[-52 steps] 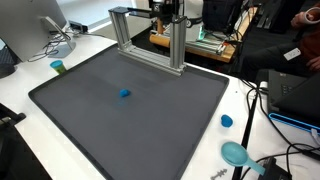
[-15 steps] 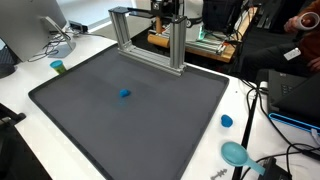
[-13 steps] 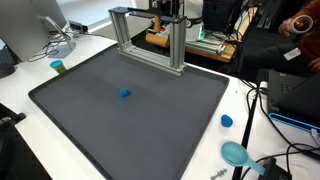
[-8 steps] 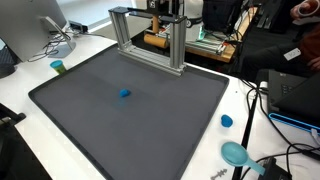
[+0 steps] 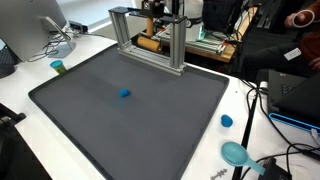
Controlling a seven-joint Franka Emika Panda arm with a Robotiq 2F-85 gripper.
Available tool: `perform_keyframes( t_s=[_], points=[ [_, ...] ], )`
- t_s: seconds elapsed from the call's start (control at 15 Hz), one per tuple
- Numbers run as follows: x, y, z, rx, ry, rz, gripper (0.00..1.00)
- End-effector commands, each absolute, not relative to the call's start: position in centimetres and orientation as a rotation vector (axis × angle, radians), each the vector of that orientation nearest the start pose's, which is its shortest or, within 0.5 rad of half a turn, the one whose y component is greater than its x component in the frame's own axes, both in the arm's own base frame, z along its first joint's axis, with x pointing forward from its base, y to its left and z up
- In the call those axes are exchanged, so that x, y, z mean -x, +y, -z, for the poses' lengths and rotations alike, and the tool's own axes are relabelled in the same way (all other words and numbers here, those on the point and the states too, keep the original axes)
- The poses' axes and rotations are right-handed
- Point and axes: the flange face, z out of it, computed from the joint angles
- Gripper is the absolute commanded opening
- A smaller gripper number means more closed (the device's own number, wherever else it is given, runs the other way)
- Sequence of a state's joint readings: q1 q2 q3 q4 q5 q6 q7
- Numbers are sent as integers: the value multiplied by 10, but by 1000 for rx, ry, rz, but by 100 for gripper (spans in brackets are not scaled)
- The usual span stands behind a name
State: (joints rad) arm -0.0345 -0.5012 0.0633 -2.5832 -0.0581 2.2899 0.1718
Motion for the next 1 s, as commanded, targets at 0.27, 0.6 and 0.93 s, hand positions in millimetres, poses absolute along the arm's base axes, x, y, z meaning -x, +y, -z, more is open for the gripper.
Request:
perform_keyframes(
  t_s=[0.27,0.6,0.93],
  points=[
    [-534,18,-469,3251,309,417,22],
    [-605,11,-440,3212,414,311,22],
    [-614,2,-405,3194,422,255,47]
  ],
)
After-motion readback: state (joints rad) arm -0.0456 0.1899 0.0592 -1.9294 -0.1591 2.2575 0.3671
